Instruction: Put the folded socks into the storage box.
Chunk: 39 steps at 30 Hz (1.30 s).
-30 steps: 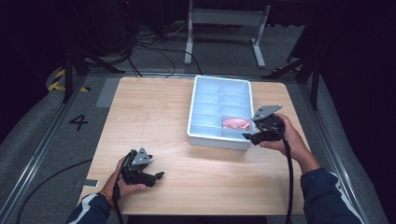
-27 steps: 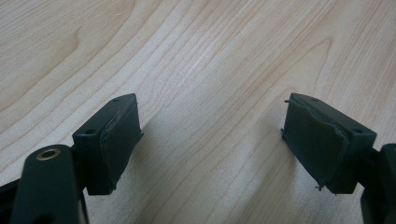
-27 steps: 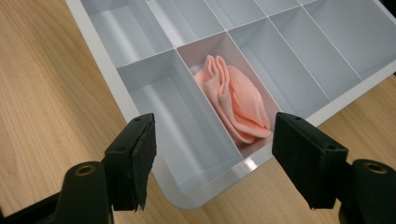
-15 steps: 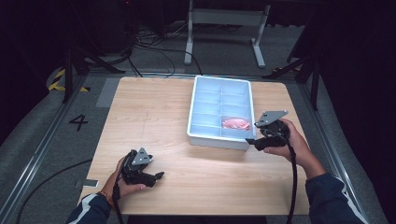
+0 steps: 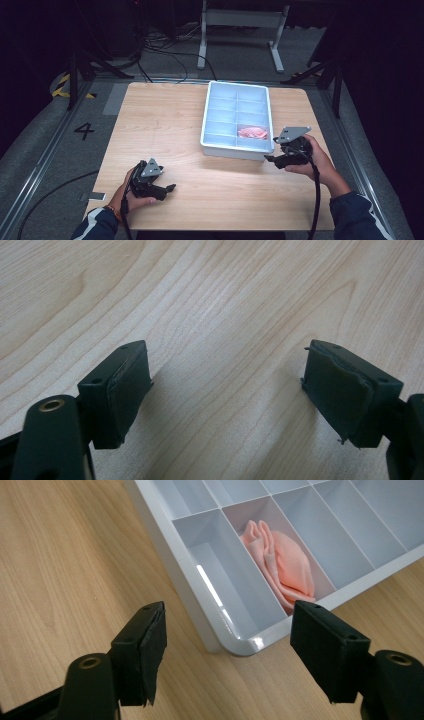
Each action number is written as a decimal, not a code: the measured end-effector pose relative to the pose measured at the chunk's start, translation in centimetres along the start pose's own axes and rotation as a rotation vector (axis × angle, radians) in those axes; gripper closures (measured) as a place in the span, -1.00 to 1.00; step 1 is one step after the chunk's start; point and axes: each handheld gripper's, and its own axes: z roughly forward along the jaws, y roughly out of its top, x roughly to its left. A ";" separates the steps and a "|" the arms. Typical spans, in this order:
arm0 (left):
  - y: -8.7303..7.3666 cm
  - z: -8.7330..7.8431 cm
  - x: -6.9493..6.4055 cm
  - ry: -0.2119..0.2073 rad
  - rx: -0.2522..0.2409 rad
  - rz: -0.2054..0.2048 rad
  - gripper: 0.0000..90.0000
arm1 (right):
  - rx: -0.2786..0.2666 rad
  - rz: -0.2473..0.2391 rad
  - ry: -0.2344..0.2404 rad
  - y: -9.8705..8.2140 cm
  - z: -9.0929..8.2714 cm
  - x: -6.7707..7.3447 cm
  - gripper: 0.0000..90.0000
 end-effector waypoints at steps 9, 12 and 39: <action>0.0 0.0 0.0 0.001 0.001 0.000 -0.57 | -0.012 0.001 -0.006 -1.3 0.0 0.8 -0.29; 0.0 0.0 0.0 0.001 0.001 0.000 -0.57 | -0.006 -0.002 -0.009 -1.6 0.0 0.9 -0.29; 0.0 0.0 0.0 0.002 0.001 -0.001 -0.57 | 0.046 0.035 -0.054 -7.3 0.2 3.0 -0.28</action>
